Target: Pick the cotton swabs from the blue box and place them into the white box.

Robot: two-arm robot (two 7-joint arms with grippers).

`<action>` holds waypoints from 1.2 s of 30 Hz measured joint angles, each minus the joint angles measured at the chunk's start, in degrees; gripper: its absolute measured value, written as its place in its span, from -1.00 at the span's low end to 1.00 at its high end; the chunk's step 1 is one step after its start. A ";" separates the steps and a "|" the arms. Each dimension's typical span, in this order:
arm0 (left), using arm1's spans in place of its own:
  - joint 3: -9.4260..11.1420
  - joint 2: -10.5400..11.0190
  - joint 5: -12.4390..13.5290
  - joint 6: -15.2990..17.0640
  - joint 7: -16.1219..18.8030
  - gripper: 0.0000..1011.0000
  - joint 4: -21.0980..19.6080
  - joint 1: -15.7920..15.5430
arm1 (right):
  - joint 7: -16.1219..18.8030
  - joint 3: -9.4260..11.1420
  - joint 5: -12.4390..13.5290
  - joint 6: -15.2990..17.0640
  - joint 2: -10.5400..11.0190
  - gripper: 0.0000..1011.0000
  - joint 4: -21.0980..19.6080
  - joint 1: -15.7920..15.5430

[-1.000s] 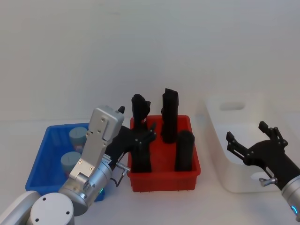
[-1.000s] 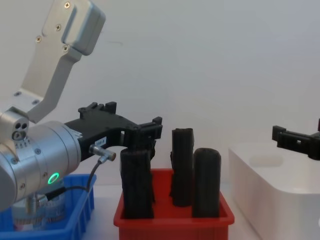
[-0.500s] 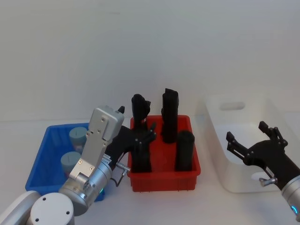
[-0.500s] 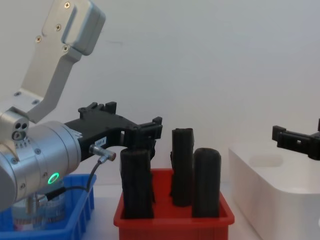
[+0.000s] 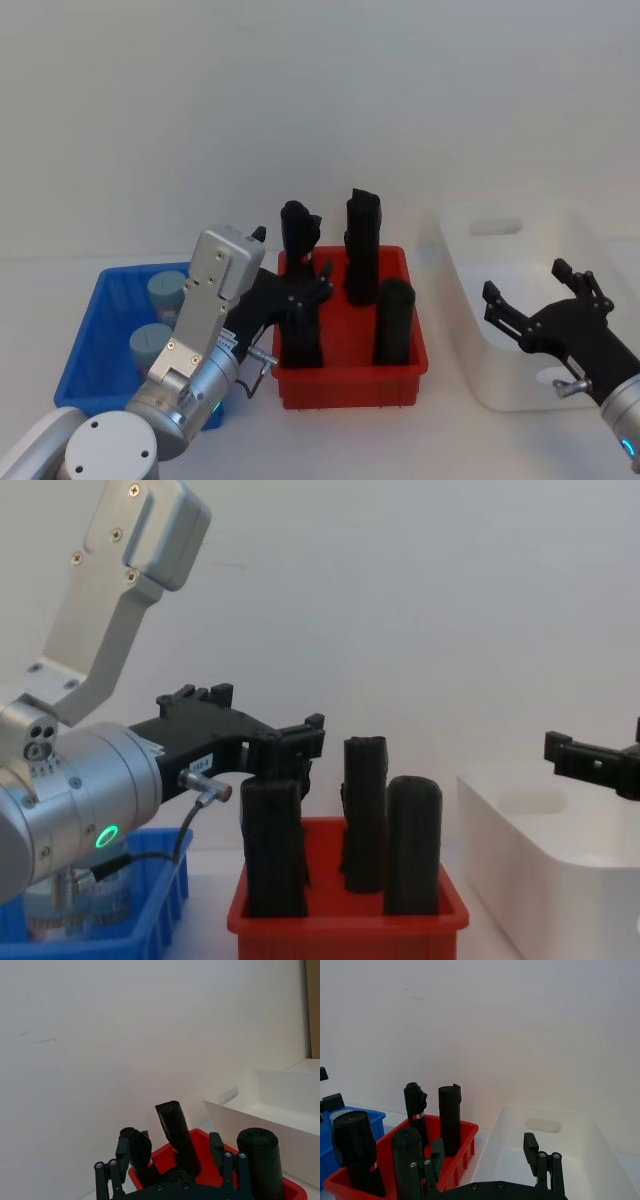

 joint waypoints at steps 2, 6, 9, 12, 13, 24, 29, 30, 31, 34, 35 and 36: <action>0.00 0.00 0.00 0.00 0.00 0.99 0.00 0.00 | 0.00 0.00 0.00 0.00 0.00 0.98 0.00 0.00; 0.00 0.00 0.00 0.00 0.00 0.99 0.00 0.00 | 0.00 0.00 0.00 0.00 0.00 0.98 0.00 0.00; 0.00 0.00 0.00 0.00 0.00 0.99 0.00 0.00 | 0.00 0.00 0.00 0.00 0.00 0.98 0.00 0.00; 0.00 0.00 0.00 0.00 0.00 0.99 0.00 0.00 | 0.00 0.00 0.00 0.00 0.00 0.98 0.00 0.00; 0.00 0.01 0.00 0.00 0.00 0.99 0.00 0.00 | 0.00 0.00 0.00 0.00 0.00 0.98 0.00 0.00; 0.00 0.00 0.00 0.00 0.00 0.99 0.00 0.00 | 0.00 0.00 0.00 0.00 0.00 0.98 0.00 0.00; 0.00 0.00 0.00 0.00 0.00 0.99 0.00 0.00 | 0.00 0.00 0.00 0.00 0.00 0.98 0.00 0.00; 0.00 0.00 0.00 0.00 0.00 0.99 0.00 0.00 | 0.00 0.00 0.00 0.00 0.00 0.98 0.00 0.00; 0.00 0.00 0.00 0.00 0.00 0.99 0.00 0.00 | 0.00 0.00 0.00 0.00 0.00 0.98 0.00 0.00; 0.00 0.00 0.00 0.00 0.00 0.99 0.00 0.00 | 0.00 0.00 0.00 0.00 0.00 0.98 0.00 0.00; 0.00 0.00 0.00 0.00 0.00 0.99 0.00 0.00 | 0.00 0.00 0.00 0.00 0.00 0.98 0.00 0.00; 0.00 0.00 0.00 0.00 0.00 0.99 0.00 0.00 | 0.00 0.00 0.00 0.00 0.00 0.98 0.00 0.00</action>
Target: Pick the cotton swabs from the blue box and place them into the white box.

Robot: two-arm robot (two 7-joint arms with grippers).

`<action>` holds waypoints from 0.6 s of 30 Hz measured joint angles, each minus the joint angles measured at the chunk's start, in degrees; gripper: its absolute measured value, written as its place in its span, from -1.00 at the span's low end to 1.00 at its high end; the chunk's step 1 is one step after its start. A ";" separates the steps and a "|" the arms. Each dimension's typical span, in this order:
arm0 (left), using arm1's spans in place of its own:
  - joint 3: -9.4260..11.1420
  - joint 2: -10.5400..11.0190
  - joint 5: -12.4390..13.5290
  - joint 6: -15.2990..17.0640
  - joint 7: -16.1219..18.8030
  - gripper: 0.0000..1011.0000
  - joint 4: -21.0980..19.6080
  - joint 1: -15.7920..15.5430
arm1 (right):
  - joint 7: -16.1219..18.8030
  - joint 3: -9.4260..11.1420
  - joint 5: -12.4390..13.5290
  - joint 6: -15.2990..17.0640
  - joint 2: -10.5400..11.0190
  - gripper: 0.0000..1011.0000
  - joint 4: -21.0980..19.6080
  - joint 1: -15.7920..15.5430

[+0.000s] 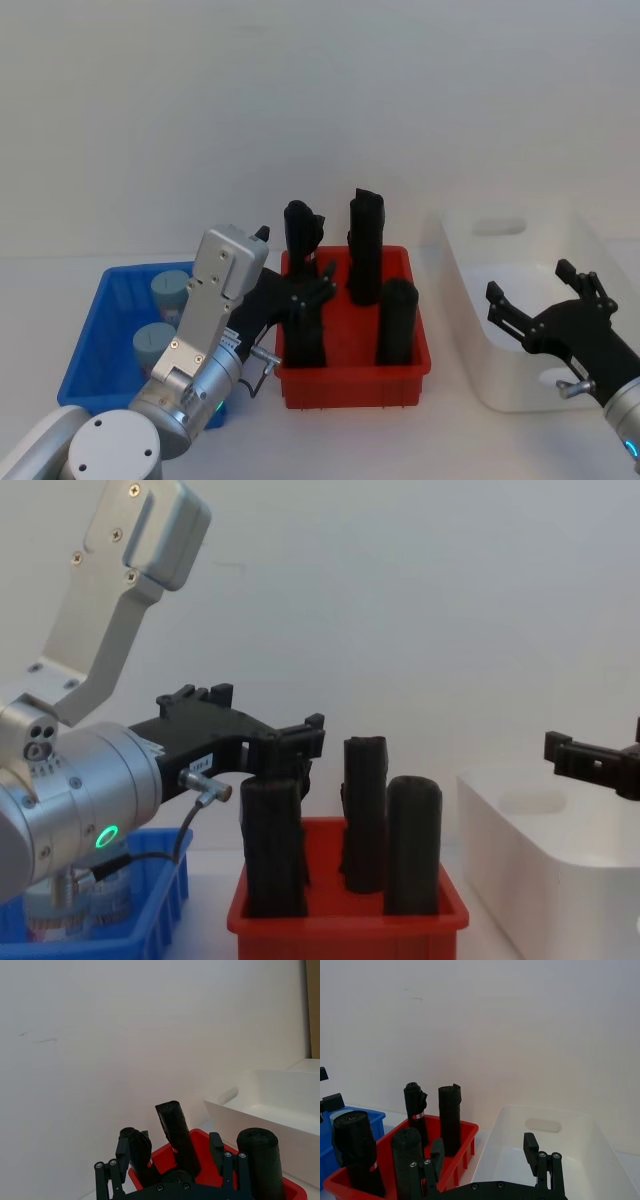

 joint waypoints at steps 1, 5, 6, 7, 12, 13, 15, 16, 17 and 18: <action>0.00 0.00 0.00 0.00 0.00 0.99 0.00 0.00 | 0.00 0.00 0.00 0.00 0.00 0.98 0.00 0.00; 0.00 0.00 0.00 0.00 0.00 0.99 0.00 0.00 | 0.00 0.00 0.00 0.00 0.00 0.98 0.00 0.00; 0.00 0.00 0.00 0.00 0.00 0.99 0.00 0.00 | 0.00 0.00 0.00 0.00 0.00 0.98 0.00 0.01; 0.00 0.00 0.00 0.00 0.00 0.99 0.00 0.00 | 0.00 0.00 0.00 0.00 0.00 0.98 0.00 0.00; 0.00 0.00 0.00 0.00 0.00 0.99 0.00 0.00 | 0.00 0.00 0.00 0.00 0.00 0.98 0.00 0.00; 0.00 0.00 0.00 0.00 0.00 0.99 0.00 0.00 | 0.00 0.00 0.00 0.00 0.00 0.98 0.00 0.00; 0.00 0.00 0.00 0.00 0.00 0.99 0.00 0.00 | 0.00 0.00 0.00 0.00 0.00 0.98 0.00 0.00; 0.00 0.00 0.00 0.00 0.00 0.99 0.00 0.00 | 0.00 0.00 0.00 0.00 0.00 0.98 0.00 0.00; 0.00 0.00 0.00 0.00 0.00 0.99 0.00 0.00 | 0.00 0.00 0.00 0.00 0.00 0.98 0.00 0.01; 0.00 0.00 0.00 0.00 0.00 0.99 0.00 0.00 | 0.01 0.01 0.00 0.00 -0.01 0.98 0.00 0.01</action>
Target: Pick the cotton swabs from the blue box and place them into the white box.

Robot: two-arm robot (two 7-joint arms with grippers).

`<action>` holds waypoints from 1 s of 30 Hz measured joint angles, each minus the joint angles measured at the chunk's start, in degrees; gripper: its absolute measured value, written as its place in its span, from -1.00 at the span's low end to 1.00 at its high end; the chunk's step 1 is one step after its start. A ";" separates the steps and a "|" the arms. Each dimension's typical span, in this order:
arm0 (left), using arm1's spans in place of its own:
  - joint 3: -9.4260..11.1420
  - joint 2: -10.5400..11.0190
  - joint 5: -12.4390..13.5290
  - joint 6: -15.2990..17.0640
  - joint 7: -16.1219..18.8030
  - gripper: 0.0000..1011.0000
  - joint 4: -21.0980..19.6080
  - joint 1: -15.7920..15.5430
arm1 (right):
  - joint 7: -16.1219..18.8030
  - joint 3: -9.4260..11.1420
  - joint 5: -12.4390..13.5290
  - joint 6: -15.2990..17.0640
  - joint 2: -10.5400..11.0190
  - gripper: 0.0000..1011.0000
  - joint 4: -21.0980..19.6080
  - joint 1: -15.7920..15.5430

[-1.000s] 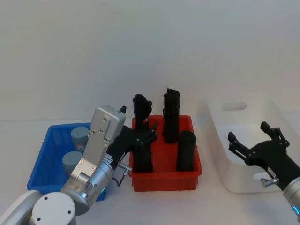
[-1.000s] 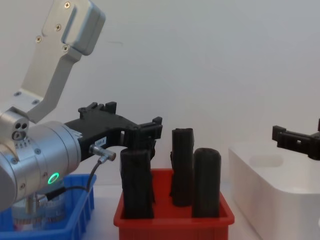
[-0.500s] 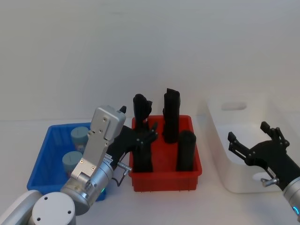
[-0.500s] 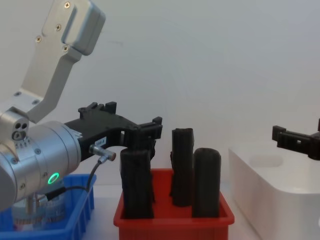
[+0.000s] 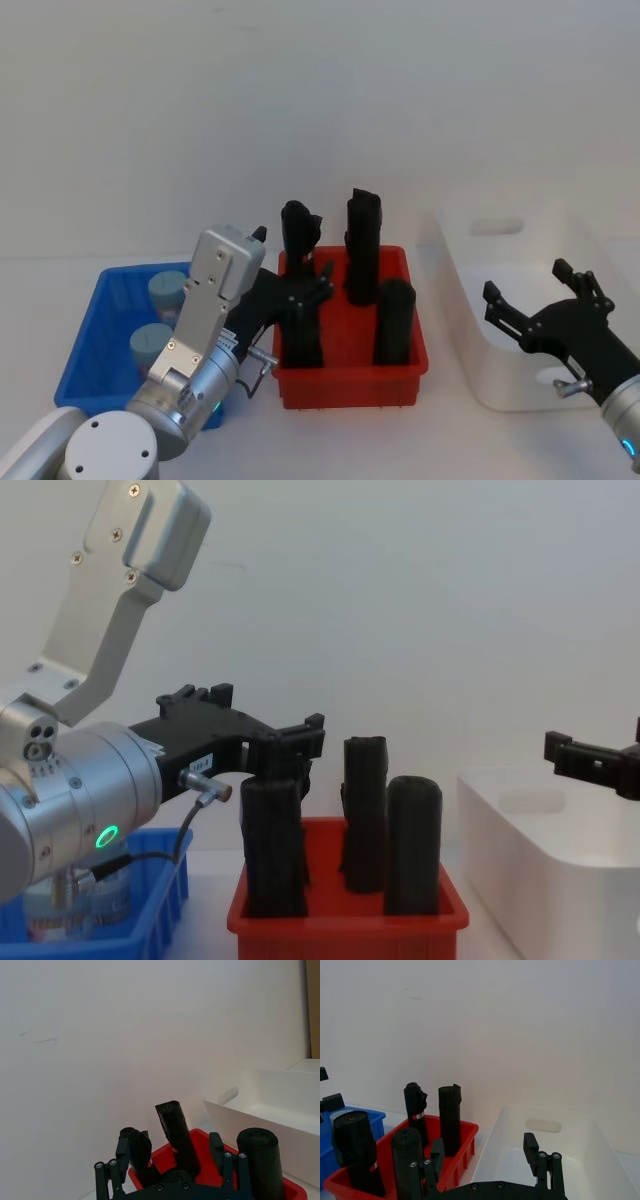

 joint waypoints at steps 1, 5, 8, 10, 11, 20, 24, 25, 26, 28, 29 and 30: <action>0.00 0.00 0.00 0.00 0.00 0.99 0.00 0.00 | 0.05 0.01 0.00 0.00 -0.01 0.98 0.00 0.03; 0.00 0.00 0.00 0.00 0.00 0.99 0.00 0.00 | 0.76 0.06 -0.01 0.05 -0.05 0.98 0.31 0.35; 0.00 0.00 0.00 0.00 0.00 0.99 0.00 0.00 | 2.12 0.17 0.06 0.16 0.01 0.98 0.77 0.81; 0.00 0.00 0.00 0.00 0.00 0.99 0.00 0.00 | 2.89 0.24 0.19 0.28 0.11 0.98 0.99 1.03; 0.00 0.00 0.00 0.00 0.00 0.99 0.00 0.00 | 3.76 0.37 0.35 0.42 0.26 0.98 1.22 1.29; 0.00 0.00 0.00 0.00 0.00 0.99 0.00 0.00 | 10.87 1.25 1.95 2.54 1.76 0.98 2.43 2.86; 0.00 0.00 0.00 0.00 0.00 0.99 0.00 0.00 | 14.45 1.61 2.69 3.80 2.47 0.98 2.92 3.62; 0.00 0.00 0.00 0.00 0.00 0.99 0.00 0.00 | 15.14 1.68 2.82 4.08 2.60 0.98 3.03 3.78; 0.00 0.00 0.00 0.00 0.00 0.99 0.00 0.00 | 15.89 1.76 2.94 4.37 2.80 0.98 3.17 4.01; 0.00 0.00 0.00 0.00 0.00 0.99 0.00 0.00 | 18.20 1.94 3.25 5.26 3.22 0.98 3.54 4.62; 0.00 0.00 0.00 0.00 0.00 0.99 0.00 0.00 | 19.92 2.02 3.37 5.97 3.49 0.98 3.89 5.14; 0.00 0.00 0.00 0.00 0.00 0.99 0.00 0.00 | 20.45 2.06 3.39 6.19 3.59 0.98 4.06 5.39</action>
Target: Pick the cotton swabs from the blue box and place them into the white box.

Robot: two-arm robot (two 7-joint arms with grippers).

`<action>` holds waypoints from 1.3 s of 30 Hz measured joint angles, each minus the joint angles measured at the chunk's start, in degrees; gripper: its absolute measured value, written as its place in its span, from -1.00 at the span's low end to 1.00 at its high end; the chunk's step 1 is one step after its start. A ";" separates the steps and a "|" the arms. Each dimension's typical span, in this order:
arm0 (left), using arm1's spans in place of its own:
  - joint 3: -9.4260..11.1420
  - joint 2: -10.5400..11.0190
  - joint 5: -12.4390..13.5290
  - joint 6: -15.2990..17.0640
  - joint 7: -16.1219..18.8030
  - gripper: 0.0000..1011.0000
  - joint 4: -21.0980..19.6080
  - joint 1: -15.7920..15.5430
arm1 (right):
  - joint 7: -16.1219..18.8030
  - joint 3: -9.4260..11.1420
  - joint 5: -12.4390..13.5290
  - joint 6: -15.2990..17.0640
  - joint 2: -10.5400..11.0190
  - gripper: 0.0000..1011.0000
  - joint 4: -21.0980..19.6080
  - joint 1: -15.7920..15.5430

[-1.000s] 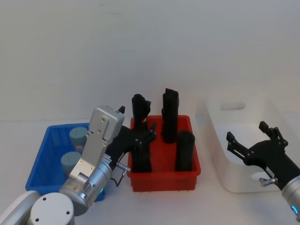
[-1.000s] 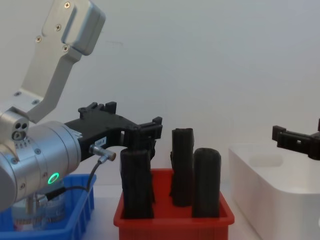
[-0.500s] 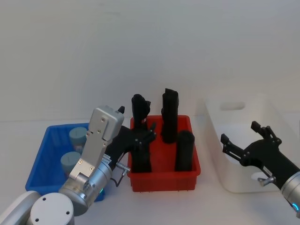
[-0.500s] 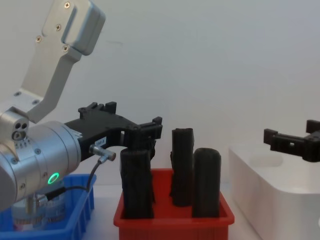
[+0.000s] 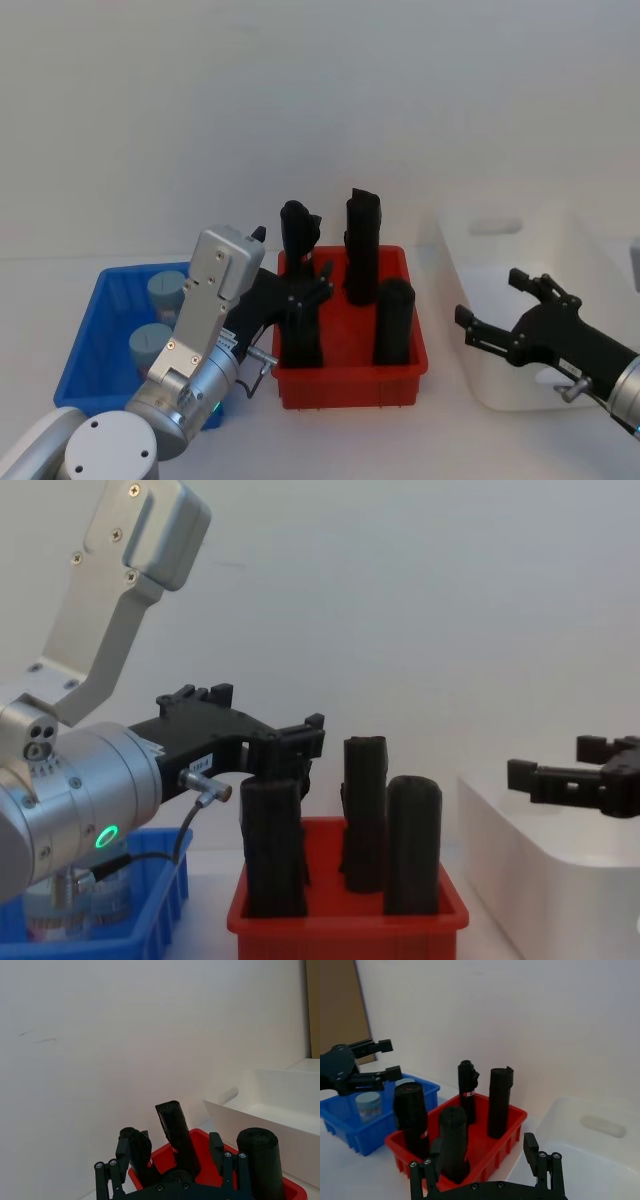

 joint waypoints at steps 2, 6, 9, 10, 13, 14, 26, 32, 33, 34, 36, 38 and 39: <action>0.00 0.00 0.00 0.00 0.00 0.99 0.00 0.00 | 1.71 0.06 0.04 0.68 0.19 0.98 0.38 0.54; 0.00 0.00 0.00 0.00 0.00 0.99 0.00 0.00 | 5.48 0.06 -0.10 2.09 0.48 0.98 1.60 2.25; 0.00 0.00 0.00 0.00 0.00 0.99 0.00 0.00 | 8.77 -0.21 -0.72 3.22 0.44 0.98 2.78 3.94; 0.00 0.00 0.00 0.00 0.00 0.99 0.00 0.00 | 10.49 -0.45 -1.18 3.69 0.31 0.98 3.61 4.80; 0.00 0.00 0.00 0.00 0.00 0.99 0.00 0.00 | 12.97 -0.99 -2.12 4.34 -0.21 0.98 5.35 6.74; 0.00 0.00 0.00 0.00 0.00 0.99 0.00 0.00 | 13.50 -1.07 -2.40 4.45 -0.30 0.98 5.61 7.03; 0.00 0.00 0.00 0.00 0.00 0.99 0.00 0.00 | 17.79 -3.99 -7.65 3.94 -3.45 0.98 12.11 13.13; 0.00 0.00 0.00 0.00 0.00 0.99 0.00 0.00 | 17.73 -5.38 -10.26 2.94 -4.97 0.98 14.65 15.10; 0.00 0.00 0.00 0.00 0.00 0.99 0.00 0.00 | 17.68 -5.51 -10.48 2.85 -5.10 0.98 14.90 15.27; 0.00 0.00 0.00 0.00 0.00 0.99 0.00 0.00 | 17.61 -5.65 -10.81 2.70 -5.24 0.98 15.14 15.44; 0.00 0.00 0.00 0.00 0.00 0.99 0.00 0.00 | 17.21 -6.12 -11.48 2.33 -5.72 0.98 15.94 15.96; 0.00 0.00 0.00 0.00 0.00 0.99 0.00 0.00 | 16.65 -6.56 -12.14 1.91 -6.18 0.98 16.57 16.41; 0.00 0.00 0.00 0.00 0.00 0.99 0.00 0.00 | 16.43 -6.68 -12.34 1.79 -6.29 0.98 16.73 16.52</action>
